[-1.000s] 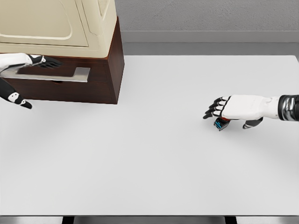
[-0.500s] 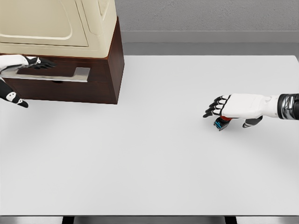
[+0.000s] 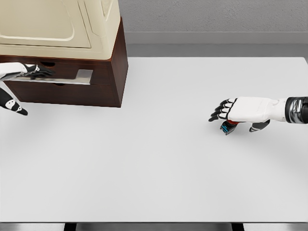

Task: Open the cabinet drawer with left arm, and place a switch into the drawer with right arm

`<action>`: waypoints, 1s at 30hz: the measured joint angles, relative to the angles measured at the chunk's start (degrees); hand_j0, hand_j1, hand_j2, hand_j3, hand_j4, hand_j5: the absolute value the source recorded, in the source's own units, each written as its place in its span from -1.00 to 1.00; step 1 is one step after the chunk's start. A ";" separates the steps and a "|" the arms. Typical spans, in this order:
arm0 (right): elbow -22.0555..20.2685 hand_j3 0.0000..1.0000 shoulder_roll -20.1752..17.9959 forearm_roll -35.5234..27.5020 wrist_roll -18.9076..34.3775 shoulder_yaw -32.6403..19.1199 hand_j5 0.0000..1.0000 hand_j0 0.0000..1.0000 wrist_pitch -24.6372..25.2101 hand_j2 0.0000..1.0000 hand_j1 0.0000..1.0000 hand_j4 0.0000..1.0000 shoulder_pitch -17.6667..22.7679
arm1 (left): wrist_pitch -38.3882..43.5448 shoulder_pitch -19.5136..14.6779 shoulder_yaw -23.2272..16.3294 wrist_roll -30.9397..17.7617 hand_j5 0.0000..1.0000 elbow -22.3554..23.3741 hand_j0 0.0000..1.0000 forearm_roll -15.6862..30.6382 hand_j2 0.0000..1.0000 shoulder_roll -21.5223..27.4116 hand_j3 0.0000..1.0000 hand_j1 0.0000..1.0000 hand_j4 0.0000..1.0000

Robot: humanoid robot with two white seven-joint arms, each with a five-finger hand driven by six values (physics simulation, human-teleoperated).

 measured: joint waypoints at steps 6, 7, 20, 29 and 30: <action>0.00 1.00 0.01 0.06 0.00 0.00 1.00 1.00 0.00 1.00 1.00 1.00 0.00 | -0.98 1.07 0.07 0.05 1.00 -0.27 1.00 0.98 1.00 0.63 1.00 1.00 1.00; 0.00 1.00 0.02 0.06 0.00 0.00 1.00 1.00 0.00 1.00 1.00 1.00 0.00 | -1.42 1.16 -0.03 -0.02 1.00 -0.32 1.00 0.95 1.00 0.81 1.00 1.00 1.00; 0.00 1.00 0.09 0.79 0.00 0.70 1.00 1.00 0.00 1.00 1.00 1.00 -0.44 | -6.32 2.83 -0.41 -0.24 1.00 -0.63 1.00 1.29 1.00 4.08 1.00 1.00 1.00; 0.00 1.00 0.03 0.78 0.00 0.97 1.00 1.00 0.00 1.00 1.00 1.00 -0.44 | -8.14 3.62 -0.44 -0.16 1.00 -0.69 1.00 1.23 1.00 5.02 1.00 1.00 1.00; 0.00 1.00 0.03 0.79 0.00 0.99 1.00 1.00 0.00 1.00 1.00 1.00 -0.44 | -8.36 3.71 -0.45 -0.17 1.00 -0.71 1.00 1.32 1.00 5.17 1.00 1.00 1.00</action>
